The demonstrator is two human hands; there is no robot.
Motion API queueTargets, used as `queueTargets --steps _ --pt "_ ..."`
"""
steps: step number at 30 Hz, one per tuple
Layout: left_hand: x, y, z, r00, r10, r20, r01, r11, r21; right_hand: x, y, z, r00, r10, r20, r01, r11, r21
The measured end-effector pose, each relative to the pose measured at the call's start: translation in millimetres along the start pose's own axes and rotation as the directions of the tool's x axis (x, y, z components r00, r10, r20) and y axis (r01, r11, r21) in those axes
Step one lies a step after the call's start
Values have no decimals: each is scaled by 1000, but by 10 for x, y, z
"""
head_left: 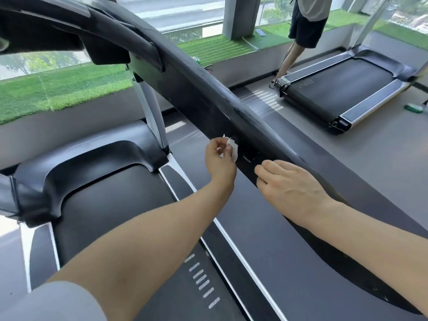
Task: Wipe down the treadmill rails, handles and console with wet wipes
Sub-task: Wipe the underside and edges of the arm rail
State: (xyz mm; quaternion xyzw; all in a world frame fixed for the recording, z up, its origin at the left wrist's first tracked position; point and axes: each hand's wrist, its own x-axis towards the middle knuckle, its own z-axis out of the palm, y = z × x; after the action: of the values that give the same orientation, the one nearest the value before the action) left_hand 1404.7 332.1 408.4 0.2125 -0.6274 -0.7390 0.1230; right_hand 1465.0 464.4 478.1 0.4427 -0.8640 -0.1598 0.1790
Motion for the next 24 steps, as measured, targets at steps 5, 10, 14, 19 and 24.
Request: queueTargets --steps 5,10,14,19,24 --pt "445 118 34 965 -218 -145 197 969 -147 8 -10 8 1000 -10 8 10 1000 -15" --pt "-257 -78 19 974 -209 84 214 976 -46 0 0 8 1000 4 -6 -4 1000 1" --pt "92 4 32 981 -184 -64 175 976 -126 -8 1 3 1000 -11 -1 11 1000 -4" --pt "588 183 -60 957 -237 -168 224 970 -92 1 -2 2 1000 -18 19 19 1000 -15" --pt "35 -66 -37 950 -310 31 312 948 -65 -20 -4 21 998 -27 50 27 1000 2"
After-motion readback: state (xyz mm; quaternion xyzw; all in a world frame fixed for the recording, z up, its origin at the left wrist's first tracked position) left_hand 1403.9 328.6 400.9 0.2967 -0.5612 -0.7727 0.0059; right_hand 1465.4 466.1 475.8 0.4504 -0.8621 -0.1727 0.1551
